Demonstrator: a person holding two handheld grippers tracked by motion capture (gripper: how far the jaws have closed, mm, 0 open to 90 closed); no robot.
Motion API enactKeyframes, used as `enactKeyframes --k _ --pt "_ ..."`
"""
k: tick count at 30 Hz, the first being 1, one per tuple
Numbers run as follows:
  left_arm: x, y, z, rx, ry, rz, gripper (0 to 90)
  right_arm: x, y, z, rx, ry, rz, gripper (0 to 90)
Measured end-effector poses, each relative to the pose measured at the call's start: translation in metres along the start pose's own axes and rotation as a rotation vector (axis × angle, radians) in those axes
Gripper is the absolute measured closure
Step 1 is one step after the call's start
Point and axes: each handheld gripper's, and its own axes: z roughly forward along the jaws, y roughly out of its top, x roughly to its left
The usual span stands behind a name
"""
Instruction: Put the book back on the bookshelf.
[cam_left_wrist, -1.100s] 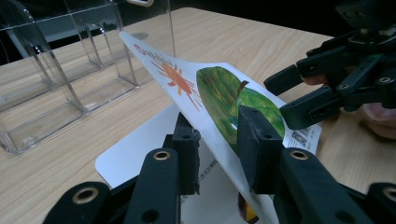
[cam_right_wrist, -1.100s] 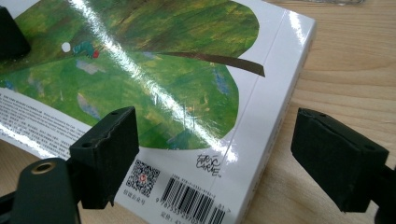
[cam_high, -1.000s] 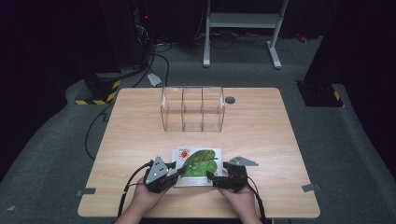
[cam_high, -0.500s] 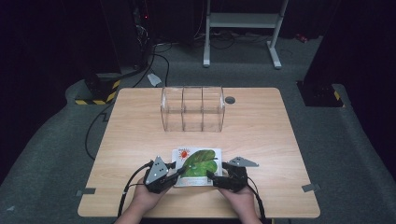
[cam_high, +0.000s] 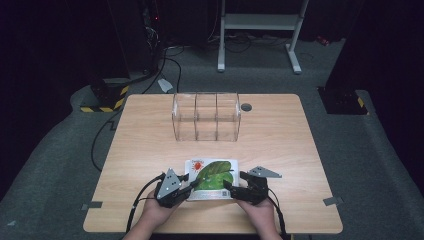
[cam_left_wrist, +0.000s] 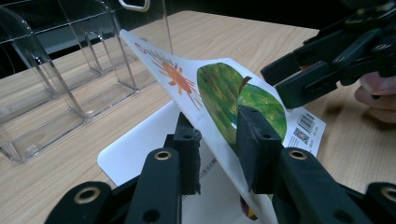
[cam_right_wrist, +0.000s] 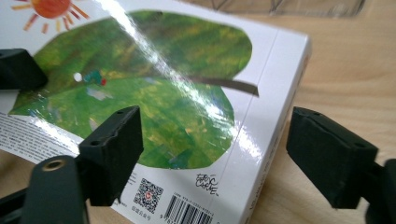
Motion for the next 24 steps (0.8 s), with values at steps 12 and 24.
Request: enactKeyframes --k 12,24 --pt "-0.004 -0.001 -0.003 -0.011 0.007 0.051 70.6 -0.005 -0.002 0.015 0.081 0.082 0.074 16.1" --pt "0.0 -0.004 -0.004 -0.013 0.017 0.023 73.4 0.002 -0.001 0.005 0.013 0.0 0.007 30.7"
